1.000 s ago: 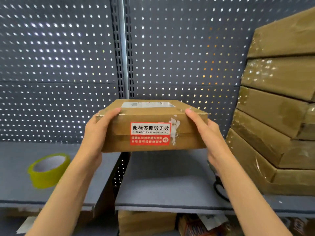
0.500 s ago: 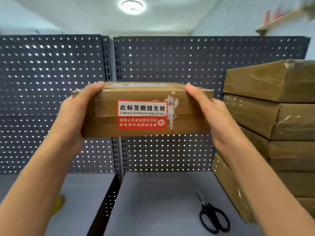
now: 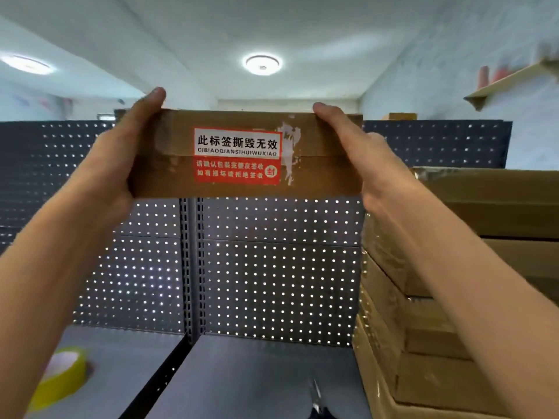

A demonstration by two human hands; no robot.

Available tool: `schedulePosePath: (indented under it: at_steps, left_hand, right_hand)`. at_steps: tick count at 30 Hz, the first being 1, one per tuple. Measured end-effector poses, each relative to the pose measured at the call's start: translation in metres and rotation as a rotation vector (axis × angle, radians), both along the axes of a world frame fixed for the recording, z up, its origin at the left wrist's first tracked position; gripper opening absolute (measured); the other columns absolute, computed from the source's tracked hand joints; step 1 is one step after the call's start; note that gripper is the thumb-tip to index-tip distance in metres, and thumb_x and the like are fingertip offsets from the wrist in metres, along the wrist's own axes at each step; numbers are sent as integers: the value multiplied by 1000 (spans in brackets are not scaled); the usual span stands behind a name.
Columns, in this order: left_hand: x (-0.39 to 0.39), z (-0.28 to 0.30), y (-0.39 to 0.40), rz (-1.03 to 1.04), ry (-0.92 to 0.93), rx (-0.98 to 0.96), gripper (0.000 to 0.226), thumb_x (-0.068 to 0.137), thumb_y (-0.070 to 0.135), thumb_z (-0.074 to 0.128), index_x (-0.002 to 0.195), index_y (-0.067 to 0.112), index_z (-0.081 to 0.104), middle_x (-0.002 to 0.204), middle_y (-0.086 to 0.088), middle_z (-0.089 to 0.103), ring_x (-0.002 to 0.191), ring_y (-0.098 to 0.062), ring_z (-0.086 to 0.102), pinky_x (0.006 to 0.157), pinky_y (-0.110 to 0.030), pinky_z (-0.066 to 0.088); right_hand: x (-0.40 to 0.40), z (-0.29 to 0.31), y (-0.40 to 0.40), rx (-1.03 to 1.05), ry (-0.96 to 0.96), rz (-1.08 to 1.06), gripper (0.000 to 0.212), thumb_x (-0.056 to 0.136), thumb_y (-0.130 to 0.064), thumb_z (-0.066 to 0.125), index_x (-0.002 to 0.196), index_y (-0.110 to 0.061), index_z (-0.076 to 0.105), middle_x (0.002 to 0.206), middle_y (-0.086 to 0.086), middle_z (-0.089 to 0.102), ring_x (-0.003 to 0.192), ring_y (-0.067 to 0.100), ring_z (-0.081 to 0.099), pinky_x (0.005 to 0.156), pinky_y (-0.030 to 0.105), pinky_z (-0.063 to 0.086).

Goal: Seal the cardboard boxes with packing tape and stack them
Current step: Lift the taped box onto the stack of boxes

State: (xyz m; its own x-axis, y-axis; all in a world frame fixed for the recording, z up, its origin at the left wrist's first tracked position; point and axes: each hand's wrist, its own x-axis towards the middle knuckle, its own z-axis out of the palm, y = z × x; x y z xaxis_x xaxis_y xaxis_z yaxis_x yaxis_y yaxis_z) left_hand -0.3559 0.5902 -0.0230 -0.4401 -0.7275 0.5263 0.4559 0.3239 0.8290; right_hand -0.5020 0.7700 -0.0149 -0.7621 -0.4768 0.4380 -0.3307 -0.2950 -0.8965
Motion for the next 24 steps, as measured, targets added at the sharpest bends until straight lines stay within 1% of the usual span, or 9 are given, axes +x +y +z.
schedulePosePath:
  at_steps: [2,5,7,12,17,19,21,23,24]
  left_hand:
    - [-3,8,8,11,28,-11,32,80,59,61,83,27,66,82,9,74,79,-12,70,75,-30,57]
    - [-11,19,16,7,62,-27,29,81,57,61,80,28,63,77,10,73,75,-10,71,69,-28,58]
    - [-19,24,24,4,69,-40,29,83,57,59,78,28,62,73,11,72,70,-8,70,65,-26,58]
    - [-40,32,44,-29,47,-108,33,82,61,58,80,29,65,82,9,74,81,-12,72,73,-30,56]
    - [-66,43,80,-39,43,-165,36,84,63,54,81,29,65,82,10,75,81,-10,72,68,-28,56]
    - [-80,43,97,-29,39,-182,39,84,65,51,84,30,66,83,11,75,82,-10,72,77,-32,56]
    - [-96,40,113,-28,45,-185,39,84,65,50,86,30,66,85,11,75,85,-10,72,86,-38,53]
    - [-113,37,130,-52,39,-201,37,86,62,49,85,30,67,86,11,75,85,-9,71,89,-38,52]
    - [-122,36,138,-66,30,-217,36,86,61,49,87,29,67,87,11,75,86,-8,71,89,-38,52]
  right_hand:
    - [-4,10,7,-27,-6,24,58,76,-54,70,116,-15,57,88,-1,69,56,5,68,49,18,53]
    - [-10,21,19,-38,28,15,49,77,-53,70,108,-16,61,82,-3,68,47,0,64,43,15,48]
    - [-15,28,26,-30,54,-4,50,78,-54,68,109,-16,62,82,-3,69,47,1,64,41,15,47]
    - [-40,39,49,-44,93,-50,58,74,-59,70,114,-17,63,94,-1,71,71,7,69,55,21,55]
    - [-67,49,85,-56,111,-58,65,69,-62,72,117,-19,62,98,-1,72,83,12,71,69,31,60]
    - [-79,50,105,-63,126,-83,54,72,-60,71,107,-21,62,95,-3,72,81,9,70,67,27,58]
    - [-91,50,127,-79,158,-124,42,78,-55,68,84,-16,51,91,-5,69,75,4,66,63,21,54]
    - [-104,49,149,-104,174,-152,53,83,-49,66,69,-12,30,89,-4,67,76,4,63,72,24,53]
    - [-113,49,158,-99,172,-144,53,82,-49,67,69,-10,32,88,-4,68,78,6,64,78,28,53]
